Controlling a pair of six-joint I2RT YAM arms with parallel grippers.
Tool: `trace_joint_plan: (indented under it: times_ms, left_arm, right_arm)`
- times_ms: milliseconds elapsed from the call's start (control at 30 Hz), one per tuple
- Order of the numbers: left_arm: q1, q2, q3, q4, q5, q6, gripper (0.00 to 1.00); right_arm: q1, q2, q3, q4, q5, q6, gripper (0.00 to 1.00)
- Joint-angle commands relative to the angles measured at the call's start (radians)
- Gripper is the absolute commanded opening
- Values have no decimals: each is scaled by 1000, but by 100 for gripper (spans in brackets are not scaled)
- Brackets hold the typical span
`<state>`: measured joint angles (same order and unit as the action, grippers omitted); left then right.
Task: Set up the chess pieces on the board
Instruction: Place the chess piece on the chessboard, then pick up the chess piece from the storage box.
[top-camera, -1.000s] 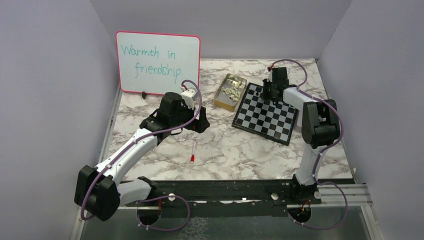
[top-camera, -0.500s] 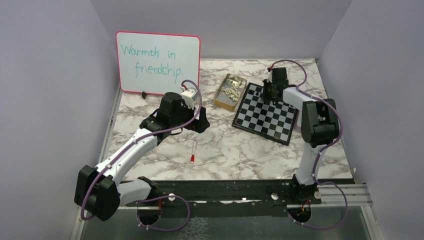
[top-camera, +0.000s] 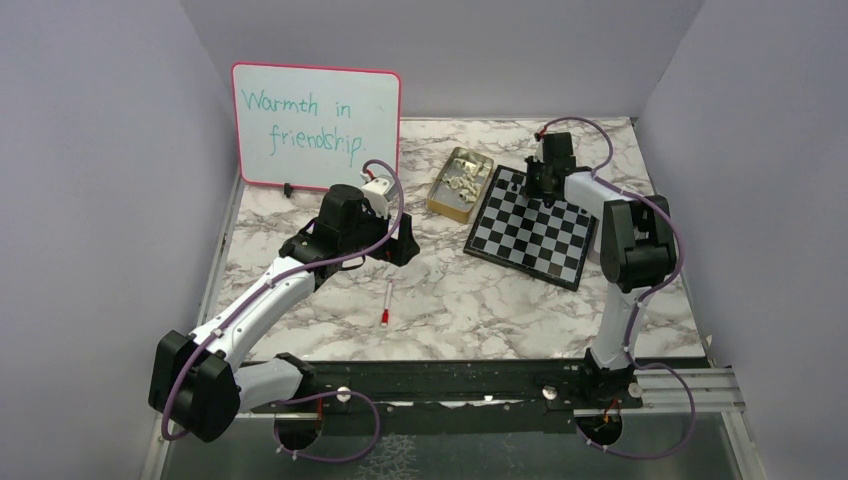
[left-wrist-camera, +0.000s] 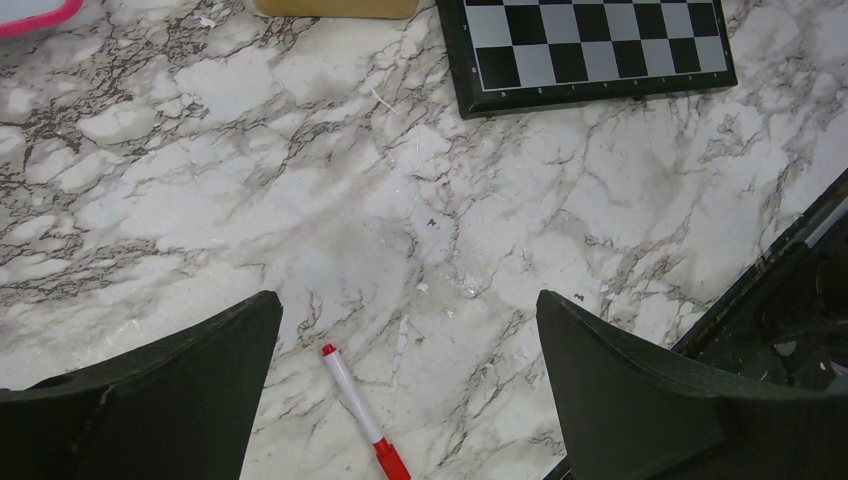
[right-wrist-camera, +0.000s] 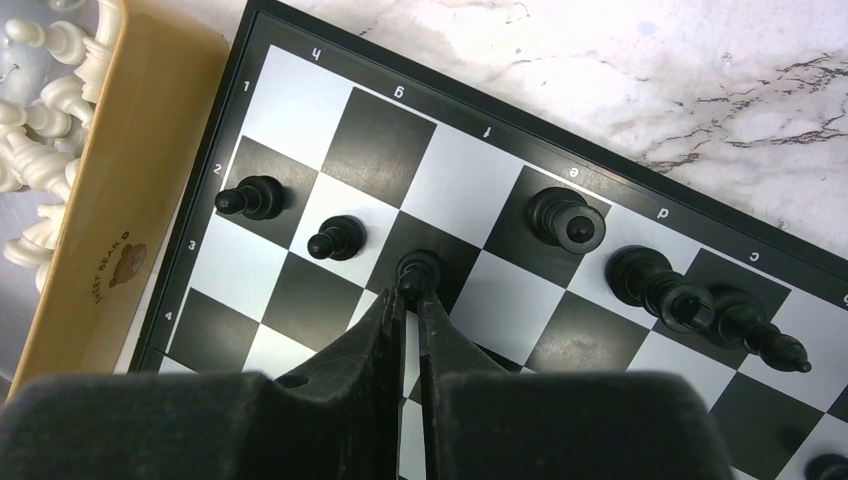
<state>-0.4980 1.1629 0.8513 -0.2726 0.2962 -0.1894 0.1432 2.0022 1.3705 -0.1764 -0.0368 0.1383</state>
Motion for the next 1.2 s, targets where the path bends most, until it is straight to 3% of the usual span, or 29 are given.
trace_joint_plan:
  times_ms: [0, 333, 633, 867, 1167]
  left_arm:
    - [-4, -26, 11, 6, -19, 10, 99]
    - [-4, -20, 12, 6, -34, 0, 99]
    - [-16, -24, 8, -6, -49, -27, 99]
    - [-31, -45, -7, -26, -29, -3, 99]
    - [-61, -66, -6, -24, -72, 23, 99]
  right_arm:
    - [6, 10, 30, -46, 17, 6, 14]
    - [6, -147, -15, -184, 30, 89, 19]
    - [-12, -299, -49, -247, 277, 81, 22]
    - [-136, -366, -89, -254, 371, 75, 26]
    - [-290, -321, -102, -267, 431, 0, 27]
